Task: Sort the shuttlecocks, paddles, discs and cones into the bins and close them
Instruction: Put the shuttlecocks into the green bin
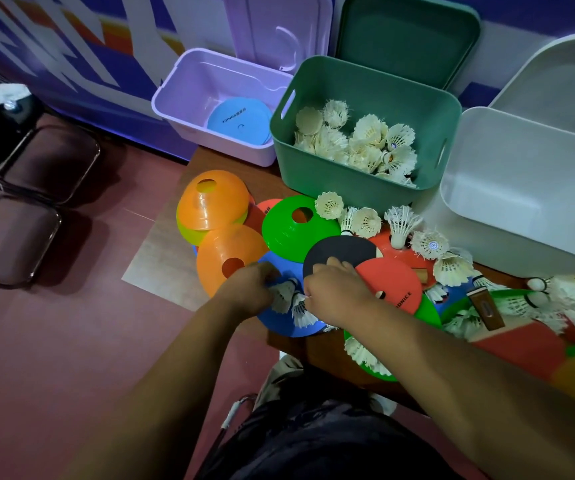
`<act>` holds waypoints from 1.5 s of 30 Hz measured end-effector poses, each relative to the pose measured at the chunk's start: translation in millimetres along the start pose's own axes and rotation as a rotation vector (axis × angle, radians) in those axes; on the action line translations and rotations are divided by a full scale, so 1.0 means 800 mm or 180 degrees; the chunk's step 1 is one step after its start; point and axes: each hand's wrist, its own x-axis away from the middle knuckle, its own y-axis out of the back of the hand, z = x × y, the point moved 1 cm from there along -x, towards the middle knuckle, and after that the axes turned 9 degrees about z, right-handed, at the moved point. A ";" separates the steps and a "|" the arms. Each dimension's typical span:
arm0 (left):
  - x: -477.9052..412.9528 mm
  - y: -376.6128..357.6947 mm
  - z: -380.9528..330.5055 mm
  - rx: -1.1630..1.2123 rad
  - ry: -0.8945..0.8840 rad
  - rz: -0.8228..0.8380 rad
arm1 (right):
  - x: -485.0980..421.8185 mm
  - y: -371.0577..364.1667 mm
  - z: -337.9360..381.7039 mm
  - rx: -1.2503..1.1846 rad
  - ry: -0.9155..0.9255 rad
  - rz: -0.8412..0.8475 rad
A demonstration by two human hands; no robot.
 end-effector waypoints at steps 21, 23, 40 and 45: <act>0.024 0.128 -0.090 0.1385 -0.0469 -0.1814 | 0.046 0.096 -0.065 -0.3849 -0.0741 -0.1488; 0.020 0.143 -0.106 0.1468 -0.0605 -0.1772 | 0.050 0.106 -0.072 -0.3982 -0.0862 -0.1584; -0.093 0.236 -0.250 0.1640 -0.0745 -0.1459 | 0.095 0.167 -0.162 -0.4443 -0.1412 -0.2227; -0.130 0.234 -0.273 0.1274 -0.0697 -0.1220 | 0.088 0.168 -0.177 -0.4442 -0.1400 -0.2188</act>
